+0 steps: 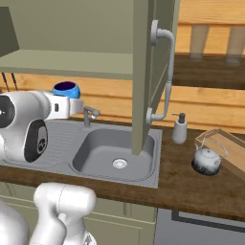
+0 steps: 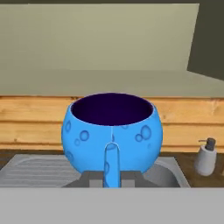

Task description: Pick the kettle from the counter and place it on the tray. Then pick the mug from the cabinet and place it on the tray. Then close the cabinet doors.

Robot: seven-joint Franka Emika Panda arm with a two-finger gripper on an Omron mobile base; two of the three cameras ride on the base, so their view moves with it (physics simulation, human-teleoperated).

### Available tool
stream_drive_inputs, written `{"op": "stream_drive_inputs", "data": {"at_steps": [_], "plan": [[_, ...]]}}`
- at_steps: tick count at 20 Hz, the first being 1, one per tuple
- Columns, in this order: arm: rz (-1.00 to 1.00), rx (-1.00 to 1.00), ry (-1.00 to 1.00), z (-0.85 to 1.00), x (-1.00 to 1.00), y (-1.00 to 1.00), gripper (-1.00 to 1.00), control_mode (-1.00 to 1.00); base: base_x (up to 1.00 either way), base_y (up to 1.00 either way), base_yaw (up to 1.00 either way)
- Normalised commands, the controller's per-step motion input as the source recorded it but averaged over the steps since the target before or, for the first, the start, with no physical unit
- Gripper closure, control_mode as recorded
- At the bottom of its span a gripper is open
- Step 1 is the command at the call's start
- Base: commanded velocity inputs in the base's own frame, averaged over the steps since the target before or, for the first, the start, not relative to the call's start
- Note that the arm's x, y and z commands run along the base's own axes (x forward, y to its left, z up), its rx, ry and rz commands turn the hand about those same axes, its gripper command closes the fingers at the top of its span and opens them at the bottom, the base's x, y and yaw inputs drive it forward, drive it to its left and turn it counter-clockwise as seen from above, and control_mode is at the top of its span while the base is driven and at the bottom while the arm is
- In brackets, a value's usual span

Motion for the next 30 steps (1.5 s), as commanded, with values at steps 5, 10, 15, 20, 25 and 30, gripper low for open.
{"op": "stream_drive_inputs", "data": {"at_steps": [5,10,15,20,25,30], "plan": [[0.47,0.0,0.0,-0.23,-0.5,0.14,1.0,-1.0,0.0,0.0,0.0],[0.32,-0.01,0.02,-0.22,-0.31,0.55,1.0,-1.0,0.0,0.0,0.0],[0.06,-0.01,0.03,-0.01,-0.04,0.24,1.0,1.0,-0.25,0.11,0.02],[0.0,0.0,0.0,0.0,0.0,0.0,1.0,1.0,-0.93,-0.02,0.0],[0.0,0.0,0.0,0.0,0.0,0.0,1.0,1.0,-0.97,-0.29,0.0],[0.0,0.0,0.0,0.0,0.0,0.0,1.0,1.0,-0.5,-0.84,0.0]]}}
